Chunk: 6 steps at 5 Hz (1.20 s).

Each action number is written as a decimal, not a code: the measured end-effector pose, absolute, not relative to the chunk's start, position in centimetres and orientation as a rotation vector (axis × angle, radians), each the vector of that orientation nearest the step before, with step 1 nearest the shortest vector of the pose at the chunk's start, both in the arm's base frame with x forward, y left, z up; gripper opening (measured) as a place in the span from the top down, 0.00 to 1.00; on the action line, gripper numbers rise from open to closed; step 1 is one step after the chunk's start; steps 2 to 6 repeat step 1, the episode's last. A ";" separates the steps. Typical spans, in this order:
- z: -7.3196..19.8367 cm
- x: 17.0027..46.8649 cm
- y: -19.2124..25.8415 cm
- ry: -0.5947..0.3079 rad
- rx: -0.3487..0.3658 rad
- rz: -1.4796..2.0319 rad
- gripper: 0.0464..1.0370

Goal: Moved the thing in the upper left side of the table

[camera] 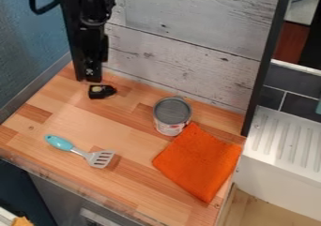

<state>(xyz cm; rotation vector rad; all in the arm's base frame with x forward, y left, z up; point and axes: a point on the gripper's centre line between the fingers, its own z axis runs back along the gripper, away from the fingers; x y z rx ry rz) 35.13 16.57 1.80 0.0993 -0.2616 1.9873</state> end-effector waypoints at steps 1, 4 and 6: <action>2.6 34.5 16.2 -0.281 0.093 1.989 0.04; 2.6 34.5 16.2 -0.281 0.093 1.989 0.04; 2.6 34.5 16.2 -0.281 0.093 1.989 0.04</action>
